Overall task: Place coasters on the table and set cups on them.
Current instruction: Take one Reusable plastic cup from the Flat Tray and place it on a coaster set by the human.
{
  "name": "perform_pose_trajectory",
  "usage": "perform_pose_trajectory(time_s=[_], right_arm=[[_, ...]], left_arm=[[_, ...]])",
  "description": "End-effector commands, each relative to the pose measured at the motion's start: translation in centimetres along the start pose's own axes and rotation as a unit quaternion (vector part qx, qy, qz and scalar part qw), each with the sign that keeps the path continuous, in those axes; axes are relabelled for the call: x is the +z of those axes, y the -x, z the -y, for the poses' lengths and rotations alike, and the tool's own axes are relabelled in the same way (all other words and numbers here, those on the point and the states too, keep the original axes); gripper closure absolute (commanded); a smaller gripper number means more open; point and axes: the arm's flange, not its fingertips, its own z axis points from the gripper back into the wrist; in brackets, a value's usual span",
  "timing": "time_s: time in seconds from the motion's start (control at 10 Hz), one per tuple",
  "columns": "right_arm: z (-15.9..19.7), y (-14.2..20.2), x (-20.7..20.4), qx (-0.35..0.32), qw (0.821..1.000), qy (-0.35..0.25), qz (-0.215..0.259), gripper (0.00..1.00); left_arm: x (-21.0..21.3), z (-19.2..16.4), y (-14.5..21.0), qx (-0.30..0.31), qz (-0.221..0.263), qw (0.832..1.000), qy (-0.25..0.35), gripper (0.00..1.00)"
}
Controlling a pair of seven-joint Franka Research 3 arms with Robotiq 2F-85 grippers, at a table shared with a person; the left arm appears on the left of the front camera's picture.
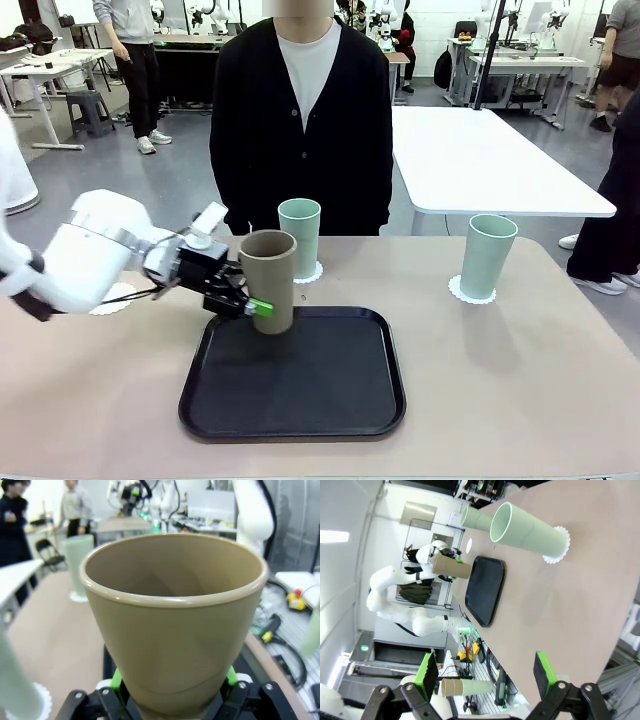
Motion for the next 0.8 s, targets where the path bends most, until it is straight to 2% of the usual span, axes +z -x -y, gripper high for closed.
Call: perform_pose_trajectory(time_s=[0.0,0.3,0.6,0.7], right_arm=[[0.0,0.0,-0.2,0.000,1.000,-0.001,0.004,0.00],[0.0,0.0,-0.2,0.000,1.000,-0.001,0.004,0.00],[0.0,0.0,-0.2,0.000,1.000,-0.001,0.004,0.00],[0.0,0.0,-0.2,0.000,1.000,-0.001,0.004,0.00]], left_arm=[[5.6,3.8,-4.5,0.006,0.022,0.999,-0.044,0.74],[12.2,5.8,-5.7,0.039,0.055,0.994,-0.082,0.74],[13.4,6.2,-5.8,0.048,0.050,0.994,-0.087,0.74],[13.7,5.8,-5.8,0.034,0.056,0.993,-0.095,0.74]])
